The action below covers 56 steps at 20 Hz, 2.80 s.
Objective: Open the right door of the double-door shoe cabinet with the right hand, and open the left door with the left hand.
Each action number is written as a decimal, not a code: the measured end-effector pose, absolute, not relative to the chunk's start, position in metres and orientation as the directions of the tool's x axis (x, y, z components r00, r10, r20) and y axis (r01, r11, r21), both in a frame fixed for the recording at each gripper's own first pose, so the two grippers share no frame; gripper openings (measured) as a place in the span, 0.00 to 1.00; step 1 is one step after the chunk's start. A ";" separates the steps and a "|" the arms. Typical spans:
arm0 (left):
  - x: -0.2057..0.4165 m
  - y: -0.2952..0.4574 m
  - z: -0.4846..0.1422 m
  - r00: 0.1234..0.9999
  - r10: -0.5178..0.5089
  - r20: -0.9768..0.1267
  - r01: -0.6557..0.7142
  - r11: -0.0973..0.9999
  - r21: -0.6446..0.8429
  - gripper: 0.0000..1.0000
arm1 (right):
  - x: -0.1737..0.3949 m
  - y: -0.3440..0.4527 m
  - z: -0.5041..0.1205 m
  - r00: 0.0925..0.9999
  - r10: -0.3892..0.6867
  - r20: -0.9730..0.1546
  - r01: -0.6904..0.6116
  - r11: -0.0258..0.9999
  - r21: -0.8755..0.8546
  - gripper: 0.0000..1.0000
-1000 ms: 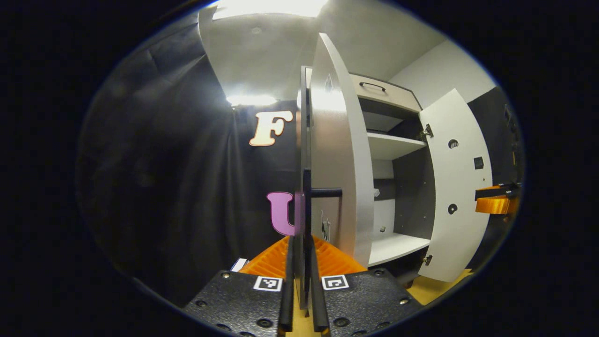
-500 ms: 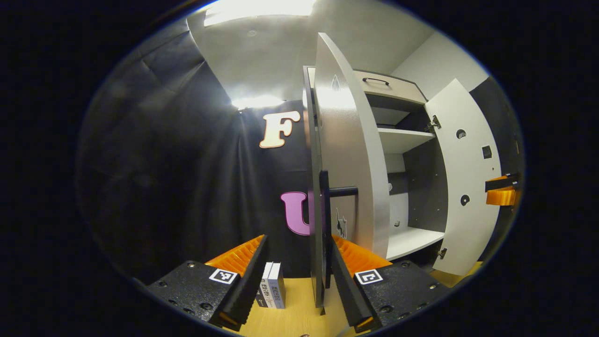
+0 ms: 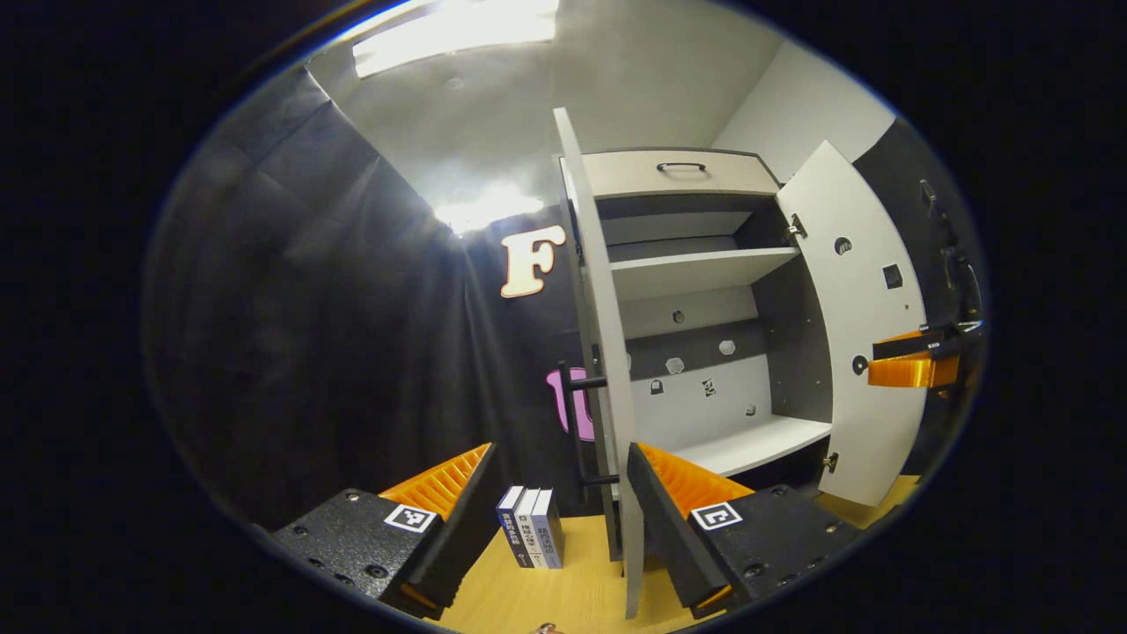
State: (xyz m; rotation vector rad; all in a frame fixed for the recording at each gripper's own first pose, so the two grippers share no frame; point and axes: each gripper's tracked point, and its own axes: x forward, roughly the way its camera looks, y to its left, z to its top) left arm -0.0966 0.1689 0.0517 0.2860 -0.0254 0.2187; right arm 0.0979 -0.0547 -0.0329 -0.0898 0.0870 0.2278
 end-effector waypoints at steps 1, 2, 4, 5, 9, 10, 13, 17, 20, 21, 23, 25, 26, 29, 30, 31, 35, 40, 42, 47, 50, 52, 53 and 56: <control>-0.097 0.147 0.054 0.983 0.174 0.063 -0.185 0.947 0.262 0.89 | 0.096 -0.057 -0.034 0.969 0.224 -0.101 -0.232 0.970 -0.075 0.90; -0.094 0.127 0.055 0.988 0.136 0.066 -0.149 0.957 0.247 0.89 | 0.093 -0.060 -0.035 0.969 0.225 -0.104 -0.233 0.970 -0.070 0.96; -0.085 0.100 0.050 0.993 0.097 0.060 -0.108 0.970 0.216 0.90 | 0.089 -0.066 -0.035 0.969 0.222 -0.105 -0.229 0.972 -0.061 0.96; -0.079 0.085 0.047 0.996 0.074 0.053 -0.083 0.976 0.204 0.92 | 0.087 -0.070 -0.036 0.971 0.214 -0.111 -0.221 0.973 -0.059 0.96; -0.051 0.040 0.031 1.000 -0.006 0.028 0.001 0.983 0.181 0.93 | 0.079 -0.091 -0.043 0.977 0.160 -0.144 -0.172 0.983 -0.071 0.96; -0.044 0.030 0.026 1.000 -0.024 0.018 0.020 0.983 0.183 0.93 | 0.077 -0.095 -0.043 0.978 0.149 -0.144 -0.160 0.985 -0.069 0.96; -0.021 0.002 0.018 0.996 -0.086 0.013 0.083 0.984 0.160 0.94 | 0.075 -0.101 -0.042 0.984 0.118 -0.136 -0.127 0.990 -0.061 0.96; 0.001 -0.018 0.015 0.993 -0.107 0.041 0.103 0.991 0.089 0.94 | 0.072 -0.109 -0.041 0.990 0.067 -0.124 -0.077 0.993 -0.084 0.96; 0.014 -0.021 0.003 0.992 -0.123 0.024 0.122 0.992 0.034 0.93 | 0.069 -0.114 -0.041 0.990 0.044 -0.133 -0.052 0.997 -0.058 0.96; 0.019 -0.018 -0.001 0.993 -0.115 0.017 0.114 0.993 0.035 0.93 | 0.068 -0.114 -0.042 0.990 0.041 -0.137 -0.047 0.998 -0.041 0.96; 0.029 -0.015 -0.004 0.994 -0.107 0.015 0.106 0.994 0.032 0.93 | 0.067 -0.115 -0.042 0.991 0.030 -0.133 -0.033 0.999 -0.020 0.96; 0.036 -0.018 -0.005 0.993 -0.119 0.014 0.119 0.993 0.017 0.90 | 0.067 -0.114 -0.044 0.991 0.016 -0.133 -0.019 1.000 -0.019 0.96; 0.039 -0.019 -0.006 0.992 -0.127 0.015 0.127 0.992 0.009 0.89 | 0.067 -0.113 -0.045 0.991 0.013 -0.135 -0.016 1.000 -0.022 0.96; 0.043 -0.019 -0.007 0.989 -0.149 0.013 0.149 0.989 0.006 0.89 | 0.070 -0.109 -0.044 0.992 0.007 -0.125 -0.010 1.000 -0.027 0.96; 0.044 -0.018 -0.008 0.988 -0.153 0.009 0.153 0.988 0.006 0.89 | 0.071 -0.108 -0.045 0.992 0.005 -0.127 -0.008 1.000 -0.024 0.96; 0.046 -0.018 -0.008 0.987 -0.158 0.006 0.158 0.987 0.008 0.89 | 0.073 -0.107 -0.046 0.992 0.006 -0.129 -0.009 1.000 -0.020 0.96; 0.050 -0.020 -0.013 0.982 -0.187 -0.013 0.187 0.982 0.011 0.89 | 0.080 -0.100 -0.048 0.992 0.010 -0.127 -0.012 1.000 -0.011 0.96; 0.055 -0.017 -0.013 0.980 -0.201 -0.010 0.201 0.980 -0.003 0.90 | 0.086 -0.092 -0.049 0.992 0.012 -0.125 -0.014 1.000 -0.020 0.96; 0.057 -0.015 -0.012 0.979 -0.202 -0.010 0.202 0.979 0.004 0.89 | 0.087 -0.091 -0.050 0.992 0.008 -0.128 -0.011 1.000 -0.024 0.96; 0.060 -0.021 -0.011 0.974 -0.225 -0.010 0.225 0.974 0.012 0.89 | 0.087 -0.091 -0.046 0.994 -0.001 -0.109 -0.001 1.000 -0.021 0.96; 0.060 -0.023 -0.009 0.974 -0.226 -0.009 0.226 0.974 0.021 0.90 | 0.087 -0.092 -0.046 0.994 -0.003 -0.106 0.002 1.000 -0.017 0.96; 0.059 -0.022 -0.007 0.974 -0.225 -0.003 0.225 0.974 0.023 0.89 | 0.089 -0.092 -0.046 0.994 -0.002 -0.106 0.001 1.000 -0.010 0.96; 0.060 -0.023 -0.007 0.974 -0.224 -0.002 0.224 0.974 0.023 0.89 | 0.091 -0.091 -0.044 0.995 -0.001 -0.102 0.001 1.000 -0.003 0.96; 0.063 -0.024 -0.011 0.974 -0.225 -0.018 0.225 0.974 0.019 0.89 | 0.093 -0.086 -0.041 0.996 0.011 -0.093 -0.011 1.000 -0.001 0.96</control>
